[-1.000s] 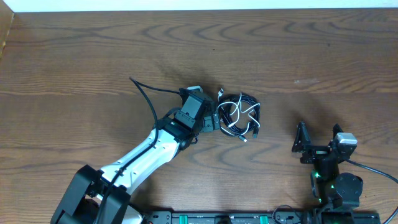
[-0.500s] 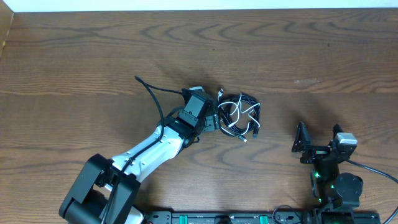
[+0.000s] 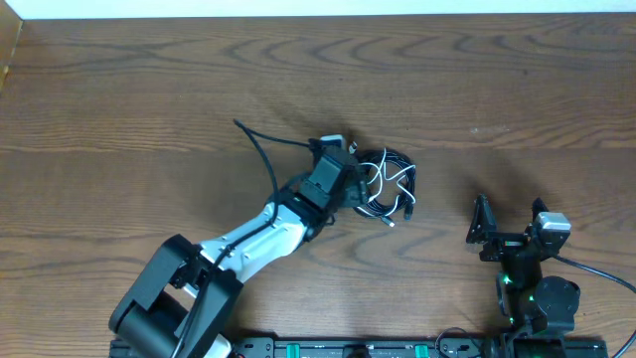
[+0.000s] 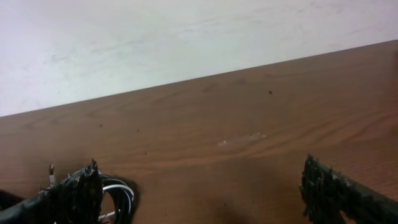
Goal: Untangle cables
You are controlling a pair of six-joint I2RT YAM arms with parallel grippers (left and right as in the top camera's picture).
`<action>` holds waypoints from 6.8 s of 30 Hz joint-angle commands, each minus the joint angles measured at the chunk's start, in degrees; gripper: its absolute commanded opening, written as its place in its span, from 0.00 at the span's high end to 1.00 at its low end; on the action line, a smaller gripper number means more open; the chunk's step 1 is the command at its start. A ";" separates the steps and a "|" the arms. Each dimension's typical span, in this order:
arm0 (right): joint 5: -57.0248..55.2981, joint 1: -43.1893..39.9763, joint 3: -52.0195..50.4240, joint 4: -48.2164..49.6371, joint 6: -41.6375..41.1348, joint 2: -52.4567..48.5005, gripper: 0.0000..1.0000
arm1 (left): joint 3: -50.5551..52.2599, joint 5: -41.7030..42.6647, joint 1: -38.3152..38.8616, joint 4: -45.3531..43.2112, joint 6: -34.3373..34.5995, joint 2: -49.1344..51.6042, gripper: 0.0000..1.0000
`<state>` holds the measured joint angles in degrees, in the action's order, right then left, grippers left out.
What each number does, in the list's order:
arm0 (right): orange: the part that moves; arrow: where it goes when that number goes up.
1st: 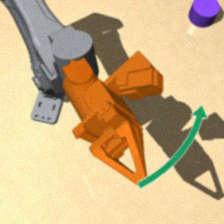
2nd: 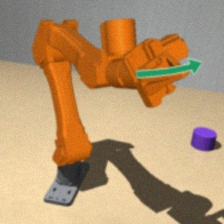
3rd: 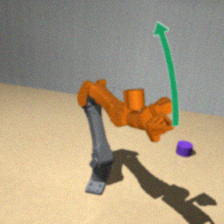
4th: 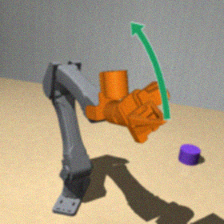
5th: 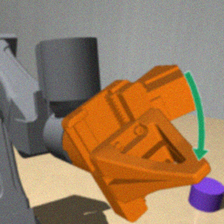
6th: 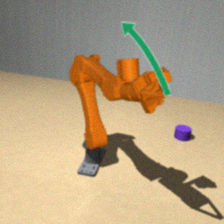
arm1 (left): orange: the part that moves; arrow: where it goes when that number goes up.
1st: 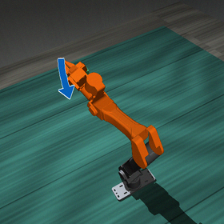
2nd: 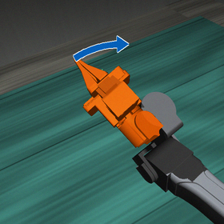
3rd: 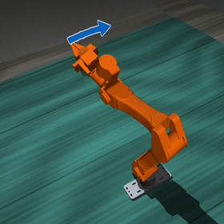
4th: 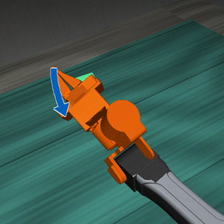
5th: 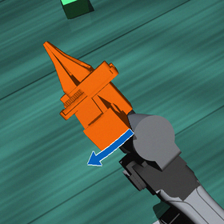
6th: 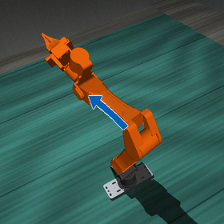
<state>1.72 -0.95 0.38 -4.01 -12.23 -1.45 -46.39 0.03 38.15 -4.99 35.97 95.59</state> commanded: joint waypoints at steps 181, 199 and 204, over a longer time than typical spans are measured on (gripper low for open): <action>-0.09 0.42 -0.07 -0.24 -0.59 -0.02 0.01 | 1.66 -4.48 -4.44 39.10 15.76 -16.98 0.23; -0.09 0.42 -0.07 -0.24 -0.59 -0.02 0.01 | 1.66 3.85 -2.91 22.40 19.61 -2.75 0.32; -0.09 0.42 -0.07 -0.24 -0.59 -0.02 0.01 | 1.64 3.34 -2.82 21.27 20.26 -2.75 0.32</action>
<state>1.67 -0.95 0.38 -4.01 -12.25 -1.50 -45.23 3.38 35.33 16.88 55.51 92.53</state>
